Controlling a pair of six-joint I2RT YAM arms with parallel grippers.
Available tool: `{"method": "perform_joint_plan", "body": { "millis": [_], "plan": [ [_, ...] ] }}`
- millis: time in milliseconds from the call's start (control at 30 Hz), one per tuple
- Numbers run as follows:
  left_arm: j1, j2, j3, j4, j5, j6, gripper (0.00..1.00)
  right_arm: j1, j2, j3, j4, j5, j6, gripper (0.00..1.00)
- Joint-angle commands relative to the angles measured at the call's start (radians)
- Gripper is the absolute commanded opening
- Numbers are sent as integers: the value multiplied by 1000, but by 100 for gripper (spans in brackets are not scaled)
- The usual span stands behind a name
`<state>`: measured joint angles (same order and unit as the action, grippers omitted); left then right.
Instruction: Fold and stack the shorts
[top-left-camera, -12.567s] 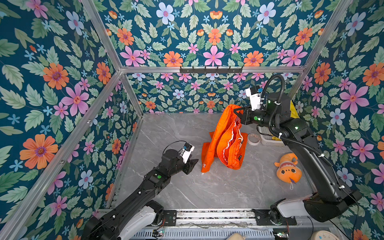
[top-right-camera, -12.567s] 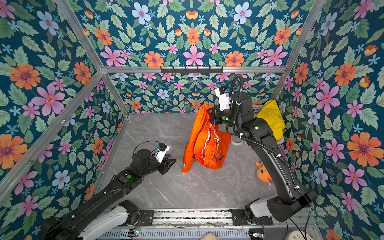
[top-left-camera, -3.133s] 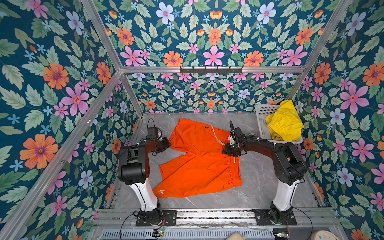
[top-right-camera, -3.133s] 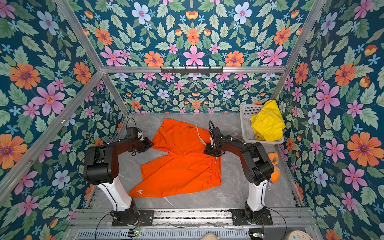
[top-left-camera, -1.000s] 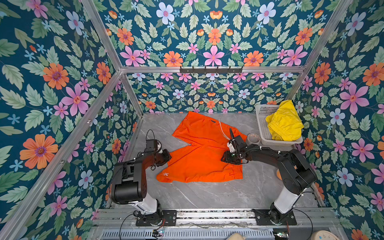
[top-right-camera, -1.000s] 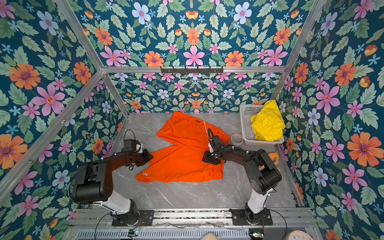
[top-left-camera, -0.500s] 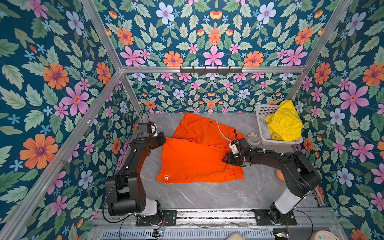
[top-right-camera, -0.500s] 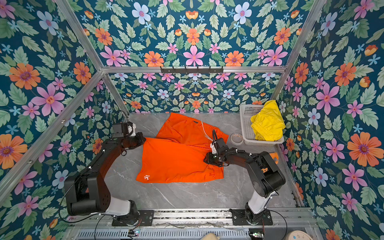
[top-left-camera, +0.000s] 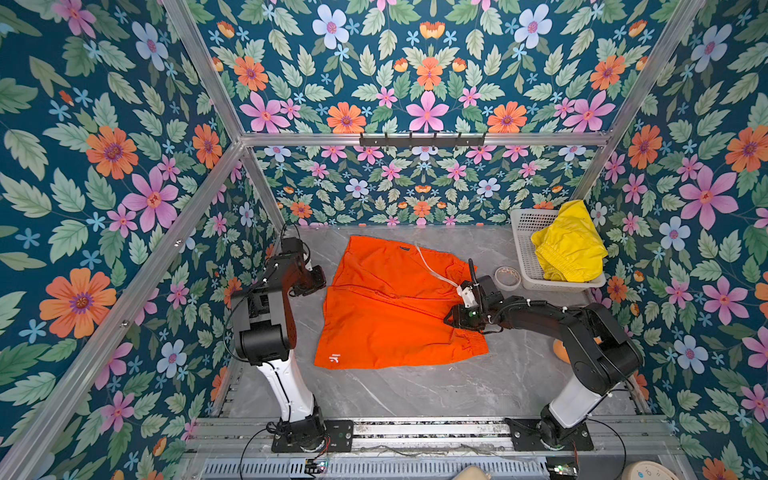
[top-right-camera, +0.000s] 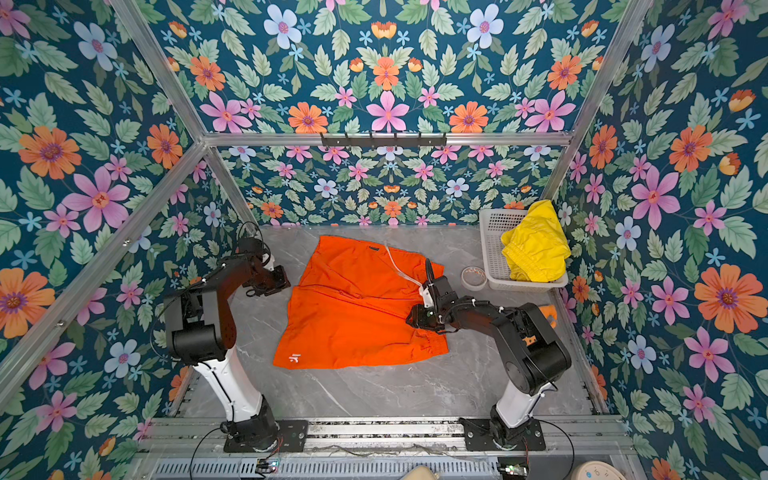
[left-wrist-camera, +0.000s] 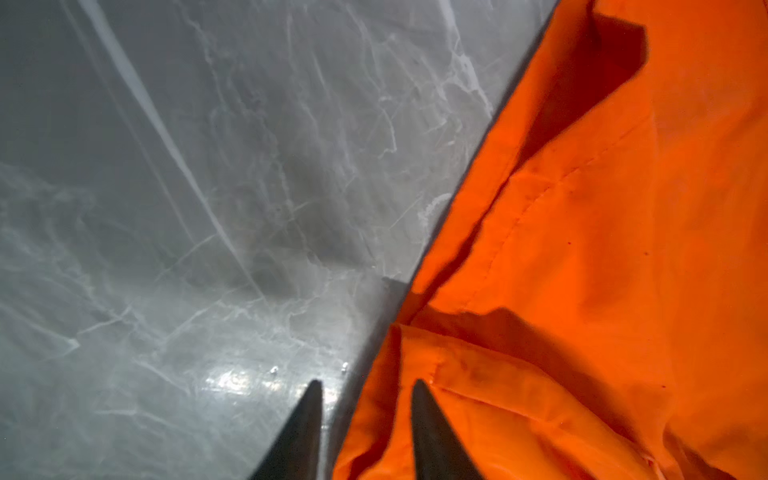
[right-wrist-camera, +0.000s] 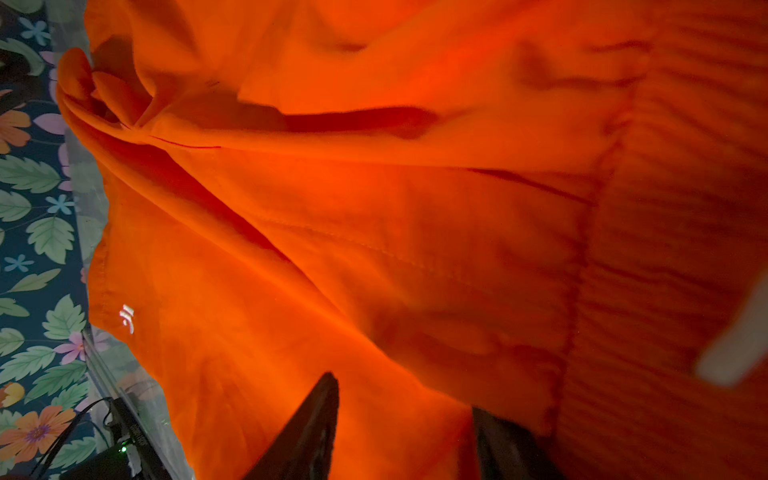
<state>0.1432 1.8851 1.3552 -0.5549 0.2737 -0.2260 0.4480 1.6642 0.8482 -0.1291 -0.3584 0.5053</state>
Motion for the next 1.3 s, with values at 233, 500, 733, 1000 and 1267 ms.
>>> {"method": "perform_joint_plan", "body": {
  "millis": [233, 500, 733, 1000, 1267],
  "plan": [
    [-6, -456, -257, 9, 85, -95, 50, -125, -323, 8, -305, -26, 53, 67],
    [-78, -776, -629, 25, 178, -249, 49, -223, -510, -160, -579, -26, 135, 70],
    [-92, -749, -797, 153, 181, -305, 48, -260, -500, -276, -409, -164, 229, 71],
    [-103, -673, -832, 216, 150, -350, 48, -261, -419, -317, -242, -191, 307, 71],
    [-103, -559, -821, 293, 107, -363, 47, -262, -365, -346, -126, -162, 337, 49]
  ]
}}
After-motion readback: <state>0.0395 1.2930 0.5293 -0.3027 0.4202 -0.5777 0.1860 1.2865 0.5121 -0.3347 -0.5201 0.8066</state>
